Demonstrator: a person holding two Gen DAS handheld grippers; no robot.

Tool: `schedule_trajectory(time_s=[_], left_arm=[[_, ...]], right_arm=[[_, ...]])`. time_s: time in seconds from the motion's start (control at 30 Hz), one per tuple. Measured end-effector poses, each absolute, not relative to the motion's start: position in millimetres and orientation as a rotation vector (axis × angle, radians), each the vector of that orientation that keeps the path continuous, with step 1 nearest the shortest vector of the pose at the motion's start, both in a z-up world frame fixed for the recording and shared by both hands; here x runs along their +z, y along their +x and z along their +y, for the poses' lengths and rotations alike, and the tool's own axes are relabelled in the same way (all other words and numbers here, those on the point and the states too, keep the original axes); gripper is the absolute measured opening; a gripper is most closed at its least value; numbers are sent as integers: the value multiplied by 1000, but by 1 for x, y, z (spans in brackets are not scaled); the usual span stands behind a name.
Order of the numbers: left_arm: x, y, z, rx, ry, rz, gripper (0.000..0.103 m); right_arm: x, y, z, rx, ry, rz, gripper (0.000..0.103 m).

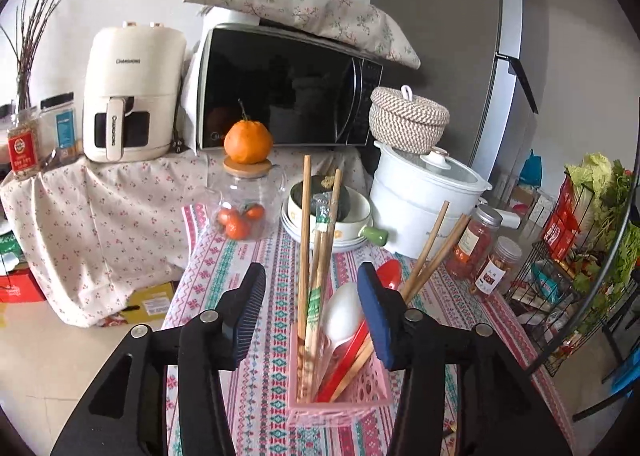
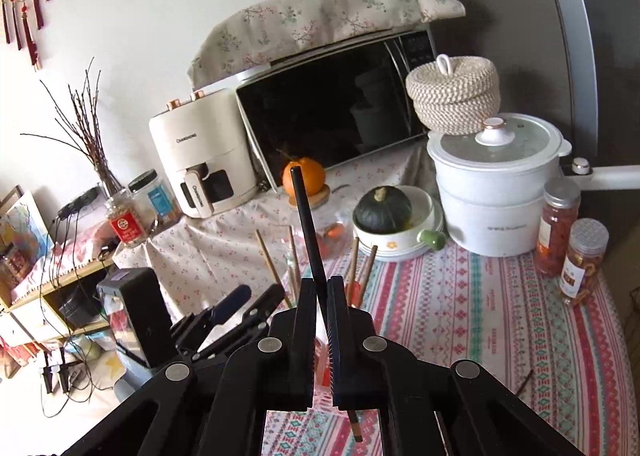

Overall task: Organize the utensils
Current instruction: 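Lower the black chopstick into the pink basket and open the right tool, then grasp another black chopstick from the table with the right tool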

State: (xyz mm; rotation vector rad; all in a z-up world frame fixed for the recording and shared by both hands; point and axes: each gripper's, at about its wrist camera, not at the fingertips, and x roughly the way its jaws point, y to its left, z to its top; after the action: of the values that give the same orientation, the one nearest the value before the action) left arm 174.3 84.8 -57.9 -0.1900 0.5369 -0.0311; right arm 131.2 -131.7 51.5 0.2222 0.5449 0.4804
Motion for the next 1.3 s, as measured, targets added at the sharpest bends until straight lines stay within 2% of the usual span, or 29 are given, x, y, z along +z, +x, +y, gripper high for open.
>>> schedule_trajectory(time_s=[0.23, 0.3, 0.43, 0.6, 0.77, 0.83, 0.87, 1.07, 1.13, 1.3], left_arm=[[-59, 145, 107, 10, -248, 752, 53], [-63, 138, 114, 19, -259, 780, 53], [-76, 132, 122, 14, -288, 838, 53], [-84, 130, 128, -6, -277, 901, 53], [-84, 129, 132, -13, -285, 927, 54], [-85, 130, 133, -19, -298, 939, 55], [-85, 130, 134, -24, -305, 944, 56], [-82, 134, 133, -40, -300, 962, 64], [-82, 134, 133, -47, -293, 969, 66], [-82, 135, 137, -41, -268, 977, 68]], right_arm=[[59, 145, -121, 481, 261, 536, 3], [62, 149, -119, 484, 276, 531, 0], [67, 158, -113, 489, 293, 515, 0], [48, 174, -124, 424, 280, 594, 1], [-7, 217, -163, 309, 370, 796, 11], [-32, 235, -175, 245, 383, 864, 30], [-44, 243, -180, 219, 383, 893, 32], [-105, 293, -179, 192, 392, 1048, 33], [-120, 312, -170, 203, 375, 1072, 37], [-156, 361, -152, 199, 348, 1096, 38]])
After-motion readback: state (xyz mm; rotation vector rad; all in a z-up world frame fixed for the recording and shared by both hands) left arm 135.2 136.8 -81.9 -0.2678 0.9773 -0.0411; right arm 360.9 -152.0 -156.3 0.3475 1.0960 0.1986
